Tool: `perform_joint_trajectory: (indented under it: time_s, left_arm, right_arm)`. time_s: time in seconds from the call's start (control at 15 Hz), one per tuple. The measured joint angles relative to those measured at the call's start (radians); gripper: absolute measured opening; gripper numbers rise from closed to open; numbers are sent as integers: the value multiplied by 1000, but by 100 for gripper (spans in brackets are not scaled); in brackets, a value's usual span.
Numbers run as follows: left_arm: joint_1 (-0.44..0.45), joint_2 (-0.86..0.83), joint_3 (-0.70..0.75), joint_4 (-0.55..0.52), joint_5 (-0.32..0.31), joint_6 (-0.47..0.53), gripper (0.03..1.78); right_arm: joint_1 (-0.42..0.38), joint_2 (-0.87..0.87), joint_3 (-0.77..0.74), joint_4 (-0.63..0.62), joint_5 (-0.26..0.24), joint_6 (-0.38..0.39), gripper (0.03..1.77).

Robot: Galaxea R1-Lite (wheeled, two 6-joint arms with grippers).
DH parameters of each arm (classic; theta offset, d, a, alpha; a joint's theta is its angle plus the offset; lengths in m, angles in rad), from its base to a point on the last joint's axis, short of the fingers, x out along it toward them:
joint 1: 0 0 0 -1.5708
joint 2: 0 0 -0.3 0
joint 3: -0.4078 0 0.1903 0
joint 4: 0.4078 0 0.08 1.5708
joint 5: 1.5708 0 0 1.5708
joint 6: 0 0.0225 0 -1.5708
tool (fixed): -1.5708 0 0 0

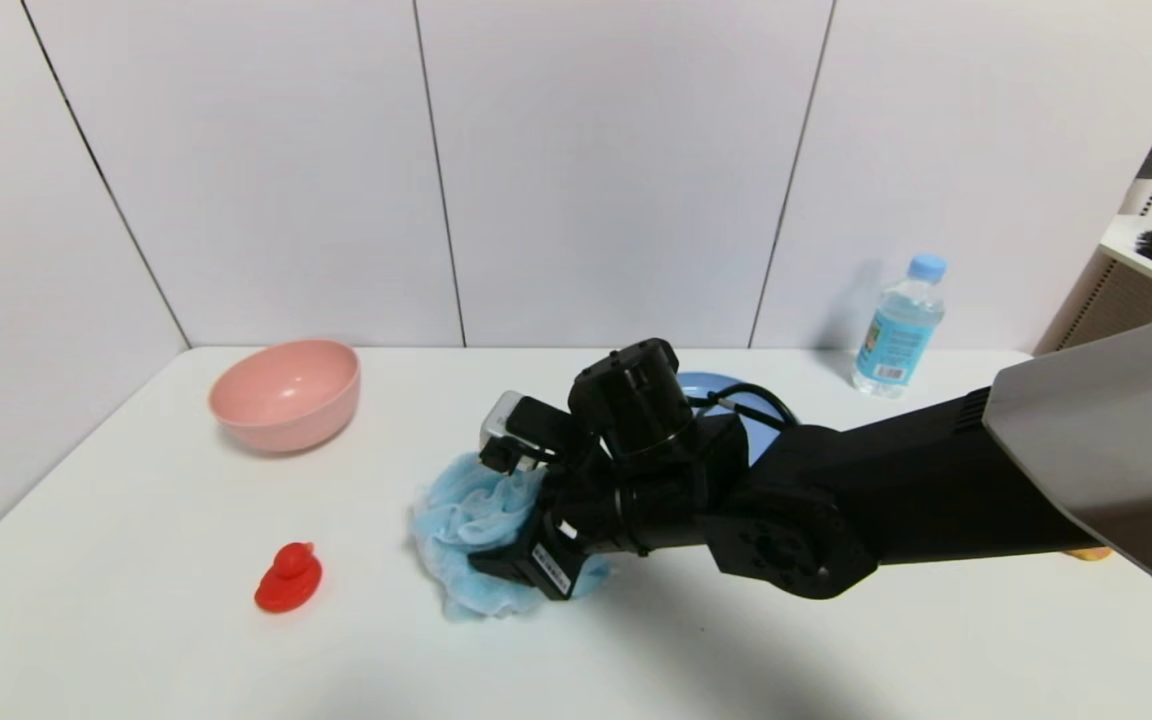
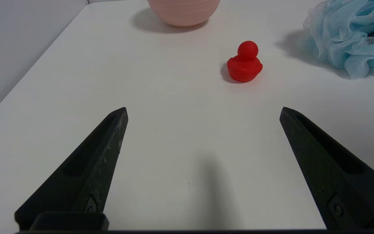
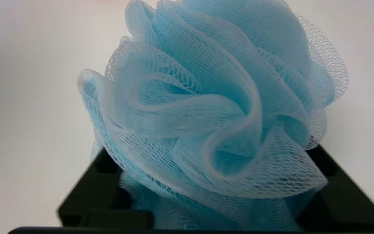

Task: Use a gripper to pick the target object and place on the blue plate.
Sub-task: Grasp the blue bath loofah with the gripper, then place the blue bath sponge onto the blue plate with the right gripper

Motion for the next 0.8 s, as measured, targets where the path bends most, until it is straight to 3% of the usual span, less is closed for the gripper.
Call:
perform_joint_trajectory:
  time_s: [0.33, 0.53, 0.67, 0.8]
  left_arm:
    - [0, 0, 0, 0, 0, 0, 169]
    - [0, 0, 0, 0, 0, 0, 169]
    - [0, 0, 0, 0, 0, 0, 169]
    - [0, 0, 0, 1, 0, 0, 169]
  right_arm:
    - [-9, -6, -1, 12, 0, 6, 67]
    - [-44, -59, -1, 38, 1, 13, 50]
    - [-97, -117, -5, 41, 4, 13, 21]
    - [-185, -182, -16, 41, 11, 12, 21]
